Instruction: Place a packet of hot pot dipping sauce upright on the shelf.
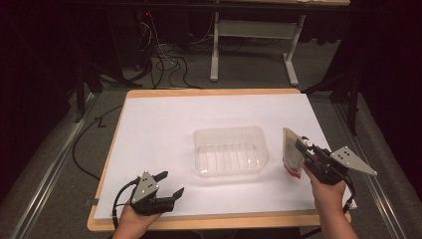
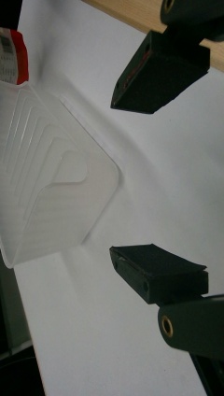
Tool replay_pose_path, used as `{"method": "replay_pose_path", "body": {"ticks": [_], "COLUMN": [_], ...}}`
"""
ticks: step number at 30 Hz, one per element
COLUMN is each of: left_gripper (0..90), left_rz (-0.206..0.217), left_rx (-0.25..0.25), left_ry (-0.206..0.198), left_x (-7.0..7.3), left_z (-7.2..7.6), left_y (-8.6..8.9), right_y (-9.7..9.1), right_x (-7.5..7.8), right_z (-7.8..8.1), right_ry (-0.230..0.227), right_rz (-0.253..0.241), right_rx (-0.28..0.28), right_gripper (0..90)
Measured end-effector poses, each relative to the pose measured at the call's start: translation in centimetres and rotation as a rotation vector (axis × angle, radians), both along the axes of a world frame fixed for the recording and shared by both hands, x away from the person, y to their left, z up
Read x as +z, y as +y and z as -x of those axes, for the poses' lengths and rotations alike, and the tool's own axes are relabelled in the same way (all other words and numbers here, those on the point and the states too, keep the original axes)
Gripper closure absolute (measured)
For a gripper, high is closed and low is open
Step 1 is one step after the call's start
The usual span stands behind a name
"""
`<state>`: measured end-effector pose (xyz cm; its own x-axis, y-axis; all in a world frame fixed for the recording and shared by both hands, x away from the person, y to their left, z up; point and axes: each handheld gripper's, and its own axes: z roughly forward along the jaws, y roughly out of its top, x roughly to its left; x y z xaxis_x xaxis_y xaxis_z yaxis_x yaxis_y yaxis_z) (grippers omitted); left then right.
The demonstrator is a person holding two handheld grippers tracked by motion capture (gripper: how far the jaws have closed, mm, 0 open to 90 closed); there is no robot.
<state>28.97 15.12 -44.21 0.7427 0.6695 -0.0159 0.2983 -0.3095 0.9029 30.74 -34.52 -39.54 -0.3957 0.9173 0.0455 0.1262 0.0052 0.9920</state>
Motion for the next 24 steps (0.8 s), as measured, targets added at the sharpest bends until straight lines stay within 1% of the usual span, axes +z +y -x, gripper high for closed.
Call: {"method": "replay_pose_path", "body": {"ticks": [1,2,3,4,5,7,11,16,19,22,24], "left_gripper": [24.5,24.5,24.5,24.5,24.5,24.5,24.5,24.5,24.5,24.5,24.5], "left_rz": [0.0,0.002,0.002,0.004,0.004,0.002,-0.003,-0.003,-0.004,-0.003,-0.002], "left_rx": [0.0,-0.001,-0.001,0.001,0.0,-0.002,-0.007,-0.008,-0.011,-0.013,-0.013], "left_ry": [0.0,0.001,0.001,0.0,-0.001,0.001,-0.002,-0.001,0.002,0.003,0.0], "left_x": [0.0,0.0,0.0,0.0,0.0,0.0,0.0,0.0,-0.1,-0.1,0.0], "left_z": [0.0,0.0,0.0,0.0,0.0,0.0,0.1,0.0,0.0,0.0,0.0], "left_y": [0.0,0.0,0.0,0.0,0.0,0.0,-0.2,-0.4,-0.4,-0.5,-0.5], "right_y": [0.0,-0.2,-0.2,-0.3,-0.7,-0.9,-1.6,-1.7,-1.5,-1.3,-1.2], "right_x": [-0.3,-1.0,-1.0,-1.3,-1.8,-1.8,-2.0,-2.3,-2.4,-2.6,-2.6], "right_z": [-0.2,-0.3,-0.3,-0.2,0.3,0.5,1.4,1.8,2.3,2.5,2.7], "right_ry": [0.01,0.029,0.029,0.042,0.043,0.048,0.057,0.05,0.041,0.036,0.03], "right_rz": [-0.009,-0.009,-0.009,-0.004,-0.012,-0.016,-0.002,-0.012,-0.001,0.001,0.015], "right_rx": [-0.005,-0.004,-0.004,-0.009,-0.011,-0.016,-0.023,-0.025,-0.02,-0.019,-0.013], "right_gripper": [75.0,74.9,74.9,74.8,74.6,74.4,74.1,74.0,73.8,73.7,73.5]}}
